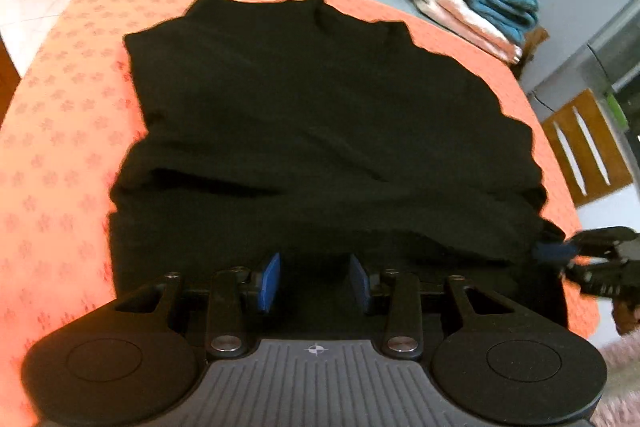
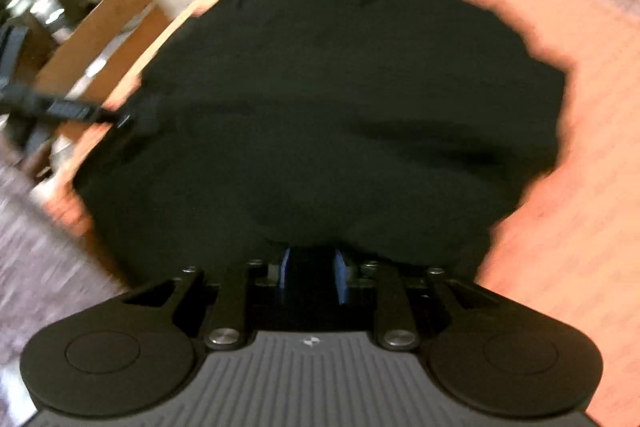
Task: Fold clothes
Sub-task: 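Grasp the folded edge with both grippers and lift it back open, then move both open grippers to the edge of the black sweatshirt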
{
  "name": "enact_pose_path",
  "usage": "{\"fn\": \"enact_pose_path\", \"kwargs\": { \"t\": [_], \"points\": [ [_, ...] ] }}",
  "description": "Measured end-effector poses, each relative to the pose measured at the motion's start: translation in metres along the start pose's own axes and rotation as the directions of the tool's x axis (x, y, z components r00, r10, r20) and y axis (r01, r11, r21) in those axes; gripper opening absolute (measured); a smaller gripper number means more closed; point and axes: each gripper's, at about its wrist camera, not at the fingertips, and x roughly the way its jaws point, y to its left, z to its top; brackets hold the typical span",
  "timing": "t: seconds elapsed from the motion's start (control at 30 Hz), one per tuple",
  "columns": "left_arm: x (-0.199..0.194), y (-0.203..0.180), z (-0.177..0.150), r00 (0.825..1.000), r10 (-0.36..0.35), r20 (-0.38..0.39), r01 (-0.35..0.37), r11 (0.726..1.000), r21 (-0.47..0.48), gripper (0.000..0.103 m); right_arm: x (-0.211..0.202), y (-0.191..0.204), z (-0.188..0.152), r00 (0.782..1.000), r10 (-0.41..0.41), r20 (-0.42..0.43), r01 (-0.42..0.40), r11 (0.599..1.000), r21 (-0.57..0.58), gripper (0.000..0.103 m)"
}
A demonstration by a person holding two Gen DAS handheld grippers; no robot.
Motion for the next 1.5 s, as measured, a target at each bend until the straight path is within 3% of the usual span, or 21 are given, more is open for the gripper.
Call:
{"fn": "enact_pose_path", "kwargs": {
  "t": [0.03, 0.17, 0.23, 0.37, 0.57, 0.63, 0.7, 0.9, 0.97, 1.03, 1.17, 1.27, 1.4, 1.5],
  "points": [
    [0.000, 0.002, 0.001, 1.000, 0.008, 0.007, -0.007, 1.000, -0.009, 0.042, -0.002, -0.005, 0.003, 0.997, -0.066, 0.033, 0.065, 0.998, 0.018, 0.027],
    [-0.006, 0.008, 0.005, 0.999, 0.031, 0.035, -0.029, 0.999, -0.042, 0.042, -0.015, -0.026, 0.008, 0.978, -0.190, 0.082, 0.182, 0.979, 0.095, 0.027],
    [-0.010, 0.009, 0.004, 0.998, 0.044, 0.042, -0.042, 0.998, -0.046, 0.042, -0.021, -0.028, 0.004, 0.975, -0.209, 0.081, 0.202, 0.976, 0.082, 0.028],
    [-0.023, 0.017, 0.000, 0.994, 0.078, 0.072, -0.073, 0.995, -0.070, 0.043, -0.028, -0.034, -0.004, 0.970, -0.230, 0.075, 0.223, 0.971, 0.086, 0.048],
    [-0.046, 0.036, -0.007, 0.971, 0.191, 0.144, -0.175, 0.977, -0.122, 0.047, -0.018, -0.043, -0.013, 0.969, -0.239, 0.062, 0.227, 0.962, 0.154, 0.048],
    [-0.052, 0.042, -0.009, 0.961, 0.226, 0.162, -0.205, 0.969, -0.137, 0.047, -0.014, -0.045, -0.014, 0.972, -0.227, 0.057, 0.215, 0.963, 0.164, 0.044],
    [-0.056, 0.047, -0.009, 0.952, 0.249, 0.175, -0.225, 0.963, -0.146, 0.047, -0.012, -0.044, -0.013, 0.974, -0.219, 0.055, 0.208, 0.965, 0.160, 0.031],
    [-0.039, 0.054, -0.008, 0.958, 0.252, 0.140, -0.236, 0.964, -0.119, 0.046, -0.012, -0.042, -0.008, 0.976, -0.206, 0.068, 0.194, 0.969, 0.155, 0.008],
    [-0.038, 0.050, -0.008, 0.961, 0.231, 0.151, -0.218, 0.971, -0.096, 0.010, -0.016, -0.038, -0.006, 0.974, -0.210, 0.081, 0.197, 0.970, 0.141, 0.007],
    [-0.039, 0.048, -0.009, 0.961, 0.223, 0.161, -0.212, 0.974, -0.083, 0.009, -0.025, -0.033, -0.002, 0.970, -0.216, 0.108, 0.203, 0.971, 0.123, 0.007],
    [-0.046, 0.047, -0.011, 0.955, 0.238, 0.176, -0.227, 0.971, -0.082, 0.011, -0.036, -0.029, 0.004, 0.956, -0.264, 0.130, 0.249, 0.961, 0.121, 0.007],
    [-0.041, 0.050, -0.007, 0.958, 0.253, 0.133, -0.245, 0.966, -0.077, 0.017, -0.021, -0.037, 0.006, 0.964, -0.261, 0.051, 0.253, 0.959, 0.127, 0.008],
    [-0.058, 0.042, 0.012, 0.958, 0.217, 0.185, -0.213, 0.976, -0.042, 0.035, -0.030, -0.036, 0.019, 0.968, -0.243, 0.055, 0.238, 0.967, 0.093, 0.013],
    [-0.069, 0.033, 0.033, 0.952, 0.205, 0.228, -0.213, 0.977, 0.008, 0.035, -0.042, -0.039, 0.037, 0.973, -0.216, 0.087, 0.209, 0.975, 0.080, 0.013]
  ]
}}
